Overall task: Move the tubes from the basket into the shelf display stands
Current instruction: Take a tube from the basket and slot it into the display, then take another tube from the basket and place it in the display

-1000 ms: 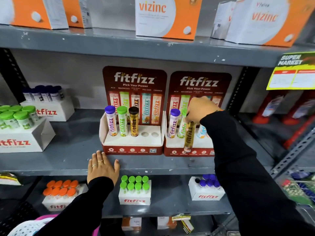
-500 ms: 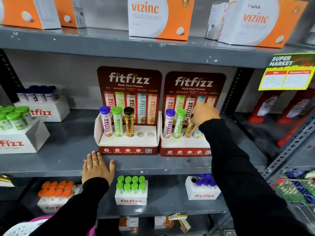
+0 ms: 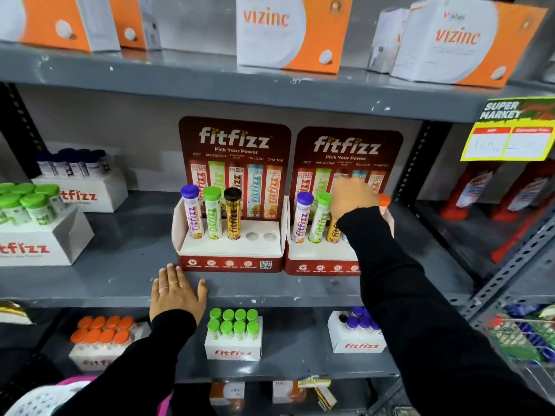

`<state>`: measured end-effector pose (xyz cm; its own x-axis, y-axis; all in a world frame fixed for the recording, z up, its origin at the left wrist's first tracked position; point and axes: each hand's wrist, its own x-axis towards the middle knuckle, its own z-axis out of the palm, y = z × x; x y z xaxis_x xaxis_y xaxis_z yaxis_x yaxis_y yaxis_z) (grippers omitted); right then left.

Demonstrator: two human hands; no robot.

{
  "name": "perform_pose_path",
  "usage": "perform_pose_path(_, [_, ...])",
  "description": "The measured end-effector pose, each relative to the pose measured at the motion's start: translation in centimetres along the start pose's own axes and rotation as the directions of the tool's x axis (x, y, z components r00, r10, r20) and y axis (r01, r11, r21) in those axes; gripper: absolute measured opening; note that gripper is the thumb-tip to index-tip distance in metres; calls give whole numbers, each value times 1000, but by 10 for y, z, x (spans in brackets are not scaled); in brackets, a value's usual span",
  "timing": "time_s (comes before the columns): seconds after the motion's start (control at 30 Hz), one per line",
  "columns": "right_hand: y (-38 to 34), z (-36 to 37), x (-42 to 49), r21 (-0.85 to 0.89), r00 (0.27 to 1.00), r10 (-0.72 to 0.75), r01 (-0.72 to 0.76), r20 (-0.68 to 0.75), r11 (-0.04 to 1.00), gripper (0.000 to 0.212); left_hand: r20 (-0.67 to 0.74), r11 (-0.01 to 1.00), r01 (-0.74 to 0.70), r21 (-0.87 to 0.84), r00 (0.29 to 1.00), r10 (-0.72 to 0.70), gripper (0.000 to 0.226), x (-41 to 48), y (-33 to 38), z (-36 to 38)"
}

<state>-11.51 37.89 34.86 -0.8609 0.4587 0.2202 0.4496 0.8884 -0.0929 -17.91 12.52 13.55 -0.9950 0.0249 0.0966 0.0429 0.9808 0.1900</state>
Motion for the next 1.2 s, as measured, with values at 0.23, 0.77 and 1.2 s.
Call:
perform_pose_path(0.23, [-126, 34, -63, 16, 883, -469, 468, 32, 883, 31, -53, 992, -88, -93, 995, 84, 69, -19, -31, 10])
perform_pose_path(0.77, [-327, 279, -203, 385, 115, -836, 848, 537, 364, 31, 495, 792, 609, -44, 702, -513, 110, -226, -166, 129])
perform_pose_path(1.2, [-358, 342, -256, 329, 140, -688, 799, 712, 503, 41, 583, 728, 671, -138, 649, -488, 113, -220, -171, 135])
